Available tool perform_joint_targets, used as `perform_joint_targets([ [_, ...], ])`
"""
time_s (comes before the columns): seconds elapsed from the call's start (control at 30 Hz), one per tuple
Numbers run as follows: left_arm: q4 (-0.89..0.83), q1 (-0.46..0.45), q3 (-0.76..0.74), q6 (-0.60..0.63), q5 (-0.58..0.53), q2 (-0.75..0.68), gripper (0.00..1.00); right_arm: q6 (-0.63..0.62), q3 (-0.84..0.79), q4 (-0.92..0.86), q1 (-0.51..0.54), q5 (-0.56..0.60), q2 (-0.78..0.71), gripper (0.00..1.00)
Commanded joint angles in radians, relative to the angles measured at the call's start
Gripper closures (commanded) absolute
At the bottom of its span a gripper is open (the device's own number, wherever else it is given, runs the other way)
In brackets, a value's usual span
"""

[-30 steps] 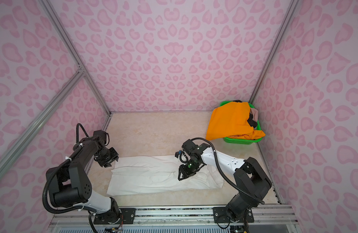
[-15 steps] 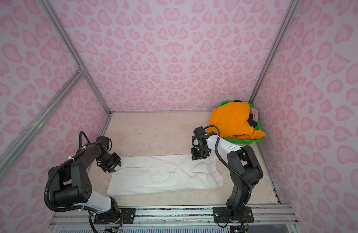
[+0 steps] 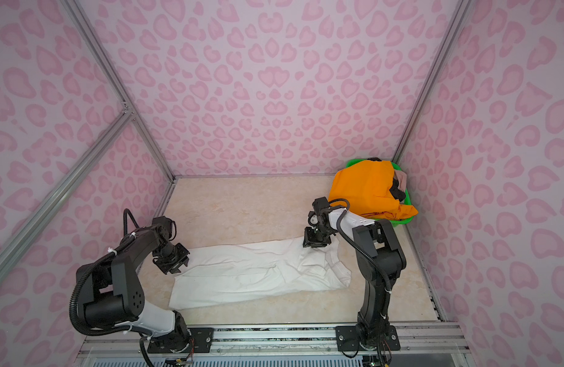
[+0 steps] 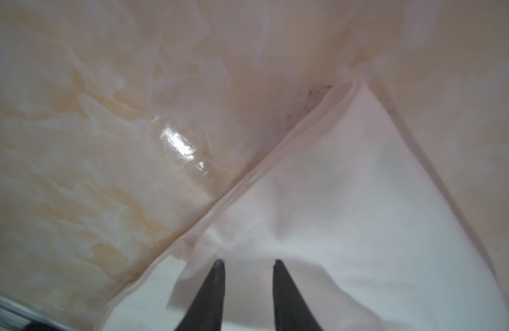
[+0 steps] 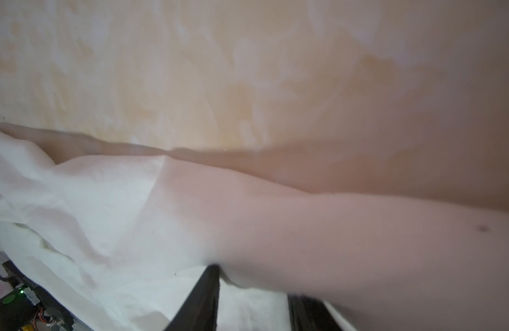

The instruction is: Fold and stack the mixed laundry pile

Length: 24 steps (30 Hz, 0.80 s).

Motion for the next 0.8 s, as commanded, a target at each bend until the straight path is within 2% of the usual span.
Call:
perform_joint_targets([
  [0.0,0.043,-0.001,0.031,0.003,-0.072,-0.014,0.5,0.0,0.009,0.011,-0.012,0.097,0.041,0.58],
  [0.1,0.068,-0.001,0.051,0.036,-0.097,-0.054,0.34,-0.004,0.025,0.005,-0.01,0.095,0.035,0.58],
  [0.2,0.087,0.0,0.058,0.077,-0.105,-0.063,0.32,0.0,0.022,0.012,-0.01,0.086,0.024,0.58],
  [0.47,0.101,0.0,0.072,0.078,-0.064,0.081,0.44,0.004,0.012,0.021,-0.009,0.075,0.005,0.58],
  [0.77,0.105,-0.001,0.068,0.073,-0.054,0.101,0.79,-0.004,0.01,0.027,-0.009,0.066,0.004,0.58],
])
